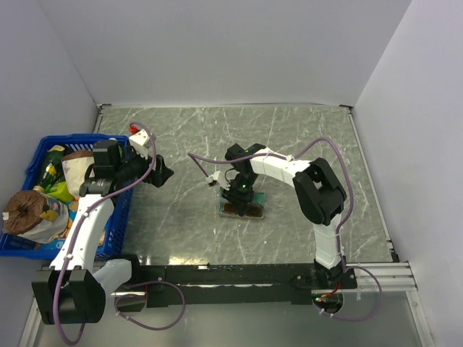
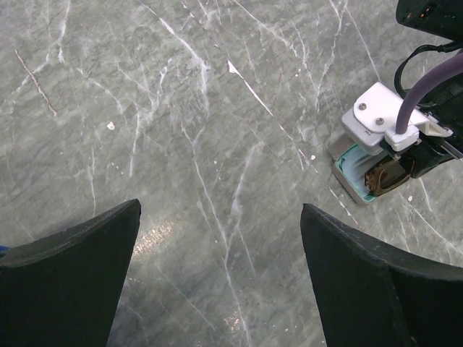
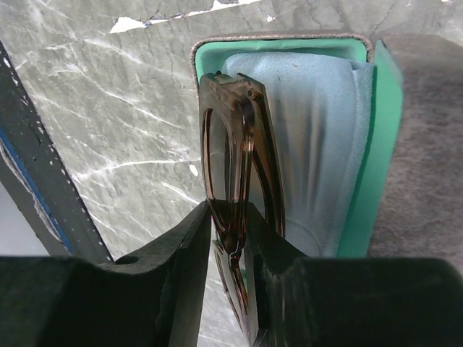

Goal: Organize the sunglasses

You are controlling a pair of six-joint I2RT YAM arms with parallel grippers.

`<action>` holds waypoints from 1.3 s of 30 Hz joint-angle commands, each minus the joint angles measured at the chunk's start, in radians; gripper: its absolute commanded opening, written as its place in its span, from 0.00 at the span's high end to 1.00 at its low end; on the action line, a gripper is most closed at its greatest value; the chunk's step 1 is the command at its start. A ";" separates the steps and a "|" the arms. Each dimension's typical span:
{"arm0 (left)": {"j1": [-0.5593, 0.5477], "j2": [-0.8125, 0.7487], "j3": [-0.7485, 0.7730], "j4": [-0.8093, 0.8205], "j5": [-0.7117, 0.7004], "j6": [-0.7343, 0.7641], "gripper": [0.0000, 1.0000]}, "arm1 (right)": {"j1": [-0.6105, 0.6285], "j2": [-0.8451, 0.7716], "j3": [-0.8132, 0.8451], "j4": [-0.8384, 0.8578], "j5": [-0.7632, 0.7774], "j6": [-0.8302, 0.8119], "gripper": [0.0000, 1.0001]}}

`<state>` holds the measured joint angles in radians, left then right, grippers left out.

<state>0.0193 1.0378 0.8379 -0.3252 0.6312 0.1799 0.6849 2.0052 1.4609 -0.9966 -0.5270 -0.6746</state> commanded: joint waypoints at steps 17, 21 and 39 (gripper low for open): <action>0.005 -0.005 -0.005 0.034 0.027 0.007 0.04 | 0.001 -0.106 -0.020 0.056 0.079 0.035 0.63; 0.007 -0.005 -0.003 0.031 0.028 0.007 0.04 | 0.001 -0.115 -0.025 0.064 0.097 0.037 0.62; 0.005 -0.002 -0.005 0.031 0.035 0.007 0.04 | 0.024 -0.169 -0.045 0.098 0.188 0.047 0.60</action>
<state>0.0193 1.0378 0.8379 -0.3252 0.6319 0.1806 0.6964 1.8935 1.4193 -0.9157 -0.3779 -0.6434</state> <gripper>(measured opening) 0.967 0.401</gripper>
